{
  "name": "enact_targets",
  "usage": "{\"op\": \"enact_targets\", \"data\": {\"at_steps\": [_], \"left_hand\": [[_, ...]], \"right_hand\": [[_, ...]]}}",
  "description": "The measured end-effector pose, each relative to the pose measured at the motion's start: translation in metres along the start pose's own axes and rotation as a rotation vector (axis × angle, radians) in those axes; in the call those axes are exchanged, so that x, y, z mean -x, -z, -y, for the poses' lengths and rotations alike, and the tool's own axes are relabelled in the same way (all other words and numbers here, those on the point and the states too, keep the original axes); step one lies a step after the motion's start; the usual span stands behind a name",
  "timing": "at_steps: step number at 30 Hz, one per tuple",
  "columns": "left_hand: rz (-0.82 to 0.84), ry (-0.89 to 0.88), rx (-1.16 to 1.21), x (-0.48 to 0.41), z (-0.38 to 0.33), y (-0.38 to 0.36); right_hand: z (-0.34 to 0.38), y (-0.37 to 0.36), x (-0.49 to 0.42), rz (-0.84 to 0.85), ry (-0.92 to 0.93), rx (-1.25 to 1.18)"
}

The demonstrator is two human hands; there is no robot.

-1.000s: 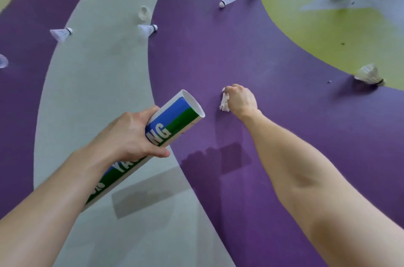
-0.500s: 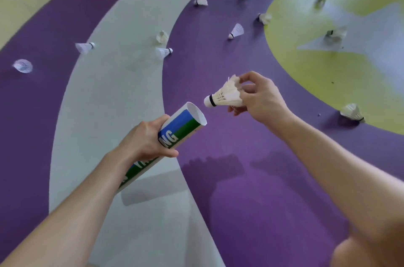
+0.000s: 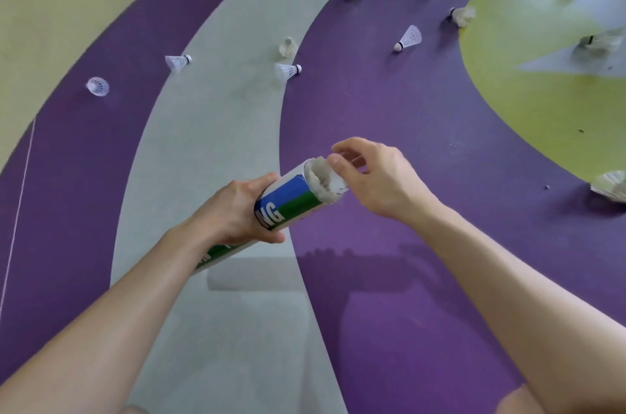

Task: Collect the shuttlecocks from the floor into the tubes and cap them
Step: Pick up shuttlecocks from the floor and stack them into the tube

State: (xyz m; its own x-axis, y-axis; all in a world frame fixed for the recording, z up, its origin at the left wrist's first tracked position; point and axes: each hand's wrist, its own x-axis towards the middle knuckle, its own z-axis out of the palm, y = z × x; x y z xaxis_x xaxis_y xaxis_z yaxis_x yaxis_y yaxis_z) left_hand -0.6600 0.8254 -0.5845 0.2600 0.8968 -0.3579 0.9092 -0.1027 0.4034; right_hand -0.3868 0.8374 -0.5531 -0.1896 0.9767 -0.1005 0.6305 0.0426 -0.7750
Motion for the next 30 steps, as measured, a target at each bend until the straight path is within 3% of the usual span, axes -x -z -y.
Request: {"op": "enact_targets", "data": {"at_steps": [5,10,13,16,18,21,26,30], "left_hand": [[-0.032,-0.028,0.035,0.006,0.006,0.002],[-0.127,-0.106,0.078,0.018,0.026,0.005],[-0.156,-0.113,0.118,0.028,0.033,0.007],[-0.158,-0.116,0.137,0.037,0.040,0.009],[-0.167,-0.113,0.119,0.042,0.049,0.009],[-0.200,-0.089,0.101,0.049,0.059,0.011],[-0.202,-0.036,0.105,0.067,0.070,0.021],[-0.264,0.166,0.143,0.099,0.104,0.032]], "right_hand": [[-0.006,0.006,0.004,-0.023,0.075,0.075],[0.024,-0.018,0.021,-0.284,0.514,0.056],[0.046,-0.037,0.035,-0.195,0.663,0.108],[0.057,-0.059,0.047,0.077,0.645,0.191],[0.060,-0.064,0.049,0.145,0.617,0.167],[0.063,-0.063,0.047,0.106,0.632,0.099],[0.066,-0.076,0.051,0.050,0.731,0.197],[0.052,-0.087,0.044,-0.068,0.813,0.269]]}}
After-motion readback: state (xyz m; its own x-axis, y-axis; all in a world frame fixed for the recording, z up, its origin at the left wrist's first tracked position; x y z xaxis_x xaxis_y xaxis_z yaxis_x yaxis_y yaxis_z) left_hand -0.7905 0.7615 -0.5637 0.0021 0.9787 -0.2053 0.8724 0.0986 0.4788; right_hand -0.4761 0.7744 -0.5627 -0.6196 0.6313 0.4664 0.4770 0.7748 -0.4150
